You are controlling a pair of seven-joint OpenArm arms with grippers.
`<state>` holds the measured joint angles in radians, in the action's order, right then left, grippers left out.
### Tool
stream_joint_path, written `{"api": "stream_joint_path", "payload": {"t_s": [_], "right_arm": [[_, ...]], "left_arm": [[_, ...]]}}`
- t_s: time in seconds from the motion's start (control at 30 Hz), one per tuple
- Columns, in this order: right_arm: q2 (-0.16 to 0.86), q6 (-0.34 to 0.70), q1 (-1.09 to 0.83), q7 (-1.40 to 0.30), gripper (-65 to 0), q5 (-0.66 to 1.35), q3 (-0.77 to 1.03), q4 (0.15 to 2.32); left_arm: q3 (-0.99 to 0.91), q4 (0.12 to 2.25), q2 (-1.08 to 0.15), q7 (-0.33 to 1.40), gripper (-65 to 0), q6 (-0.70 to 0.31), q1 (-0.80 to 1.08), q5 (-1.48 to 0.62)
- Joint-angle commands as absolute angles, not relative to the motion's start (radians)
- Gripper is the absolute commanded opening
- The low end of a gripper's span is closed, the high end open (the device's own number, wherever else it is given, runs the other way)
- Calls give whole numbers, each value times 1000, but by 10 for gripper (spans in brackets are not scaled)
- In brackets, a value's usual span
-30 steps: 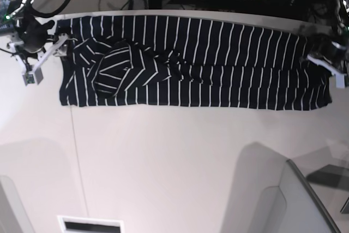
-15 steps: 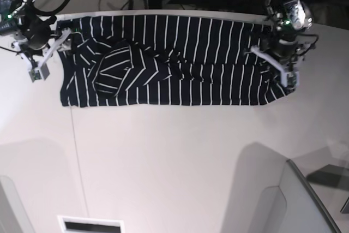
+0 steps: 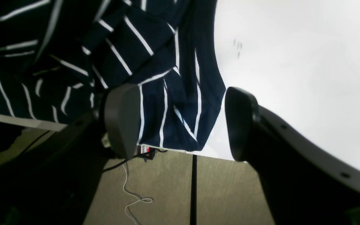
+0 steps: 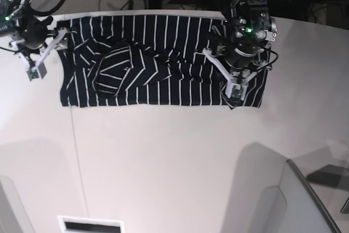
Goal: Layout the t-shirt on the table in an organized manner, then fold the t-shirt properly
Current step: 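Grasp the shirt end with the left gripper and fold it inward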
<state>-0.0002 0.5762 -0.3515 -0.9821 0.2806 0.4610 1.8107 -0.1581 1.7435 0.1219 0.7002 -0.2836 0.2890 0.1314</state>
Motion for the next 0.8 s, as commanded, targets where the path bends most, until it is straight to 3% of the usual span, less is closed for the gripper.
{"api": "stream_joint_path", "payload": {"t_s": [0.0,0.3,0.77], "right_arm": [[7,578,-346,-966,-258,288,467,1825],[8,578,-346,-966,-258,288,469,1825],[8,578,-346,-966,-258,288,470,1824]], "left_arm": [[-139,1758,122,680,-650,-278,286,128],[-5,1725,122,728,-650,-278,248,128],[10,1630,122,734,-650,-278,222,127]]}}
